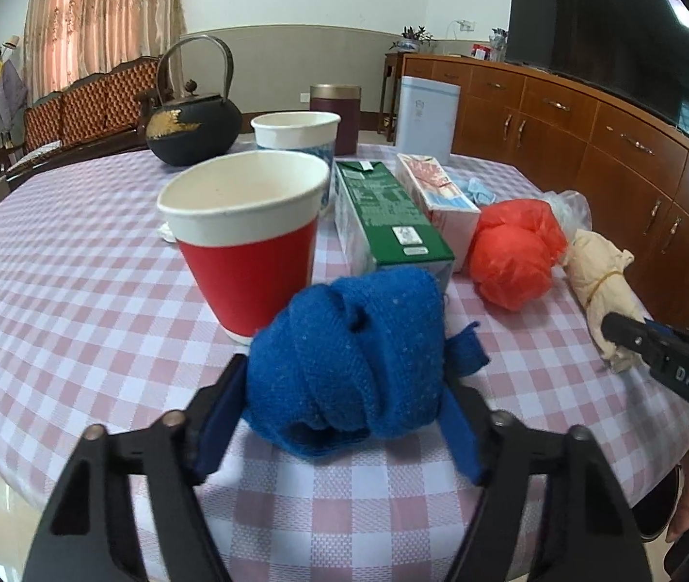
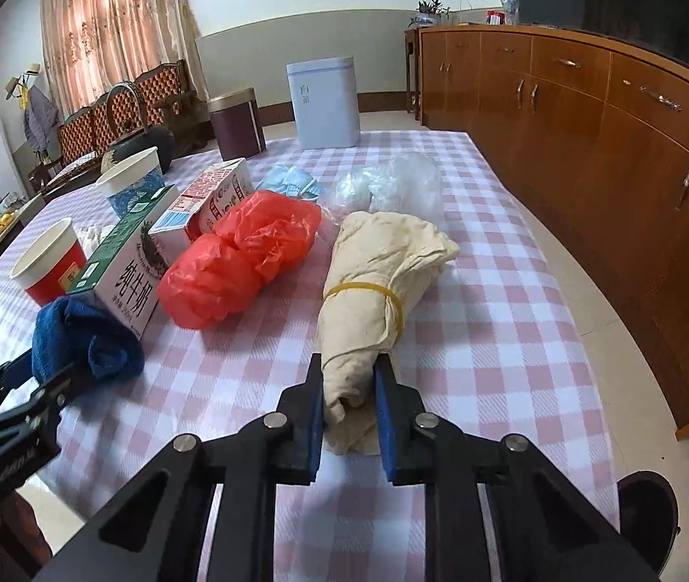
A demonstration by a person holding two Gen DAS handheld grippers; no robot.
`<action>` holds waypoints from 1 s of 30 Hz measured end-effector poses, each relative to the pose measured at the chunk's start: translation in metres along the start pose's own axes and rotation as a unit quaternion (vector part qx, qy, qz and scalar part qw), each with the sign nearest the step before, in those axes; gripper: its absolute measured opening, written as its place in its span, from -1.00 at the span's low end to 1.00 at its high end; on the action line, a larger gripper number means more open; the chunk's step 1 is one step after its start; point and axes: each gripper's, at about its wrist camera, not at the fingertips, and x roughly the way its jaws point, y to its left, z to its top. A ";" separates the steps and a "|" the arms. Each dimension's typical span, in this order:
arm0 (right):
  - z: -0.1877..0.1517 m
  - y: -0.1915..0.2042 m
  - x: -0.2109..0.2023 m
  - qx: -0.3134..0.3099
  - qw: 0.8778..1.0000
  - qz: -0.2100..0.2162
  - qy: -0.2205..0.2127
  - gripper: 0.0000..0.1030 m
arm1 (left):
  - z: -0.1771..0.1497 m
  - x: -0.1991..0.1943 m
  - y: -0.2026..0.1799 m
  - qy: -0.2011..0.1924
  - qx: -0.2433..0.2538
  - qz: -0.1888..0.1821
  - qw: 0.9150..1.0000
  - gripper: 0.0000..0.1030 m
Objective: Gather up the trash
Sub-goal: 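Grasp the blue towel with the left tool while the right tool grasps the beige cloth bundle, then carry the blue towel and beige bundle over the black bin with both tools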
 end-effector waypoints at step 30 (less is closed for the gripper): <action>-0.042 -0.035 -0.099 0.014 0.998 -0.023 -0.065 -0.70 | 0.010 -0.083 -0.032 -0.081 0.039 -0.034 0.995 -0.01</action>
